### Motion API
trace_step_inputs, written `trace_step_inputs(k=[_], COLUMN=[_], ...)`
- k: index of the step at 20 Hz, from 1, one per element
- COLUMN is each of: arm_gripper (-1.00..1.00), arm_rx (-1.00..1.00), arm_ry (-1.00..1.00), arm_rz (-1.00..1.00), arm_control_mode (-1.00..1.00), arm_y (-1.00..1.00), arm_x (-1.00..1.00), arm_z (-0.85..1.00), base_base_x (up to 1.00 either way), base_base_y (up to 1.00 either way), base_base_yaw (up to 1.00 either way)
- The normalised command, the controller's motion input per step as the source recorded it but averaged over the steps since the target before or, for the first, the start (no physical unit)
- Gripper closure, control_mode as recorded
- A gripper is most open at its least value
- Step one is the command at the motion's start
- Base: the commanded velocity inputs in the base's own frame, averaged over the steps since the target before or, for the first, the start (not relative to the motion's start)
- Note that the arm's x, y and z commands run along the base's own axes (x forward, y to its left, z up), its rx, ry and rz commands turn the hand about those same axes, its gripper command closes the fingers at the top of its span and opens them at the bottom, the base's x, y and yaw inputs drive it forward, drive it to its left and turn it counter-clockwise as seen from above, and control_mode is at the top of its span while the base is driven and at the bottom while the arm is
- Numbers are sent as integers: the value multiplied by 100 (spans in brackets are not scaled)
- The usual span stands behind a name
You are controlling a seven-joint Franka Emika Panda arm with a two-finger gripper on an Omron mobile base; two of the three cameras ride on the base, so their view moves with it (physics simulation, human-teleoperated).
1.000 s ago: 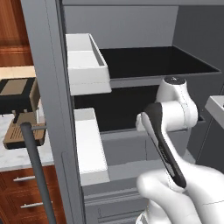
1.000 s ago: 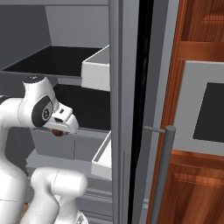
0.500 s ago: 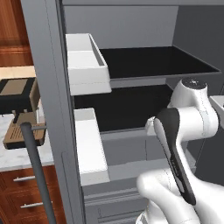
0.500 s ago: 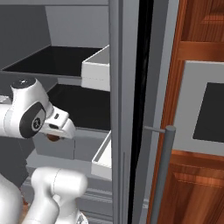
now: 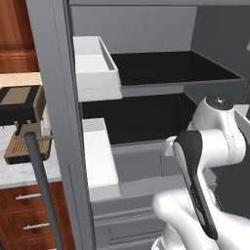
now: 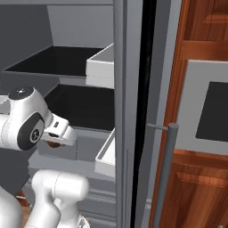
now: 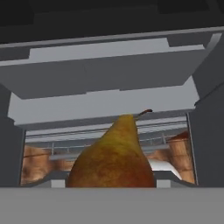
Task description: Place the cold items (bell pepper and pear) from the fridge in one tupperware on the dining counter. Place the warm items (kebab skewer and hot dog) in the stove area in another tupperware.
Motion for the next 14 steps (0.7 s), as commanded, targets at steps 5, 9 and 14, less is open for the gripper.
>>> trace_step_inputs(k=[5,9,14], arm_gripper=[100,100,100], arm_rx=[0,0,0], arm_ry=[0,0,0], arm_rz=[0,0,0], arm_control_mode=[100,100,100], arm_y=[0,0,0], arm_x=[0,0,0], arm_z=[0,0,0], base_base_x=[-73,-54,-40], base_base_y=[0,-8,-11], base_base_yaw=[4,27,66])
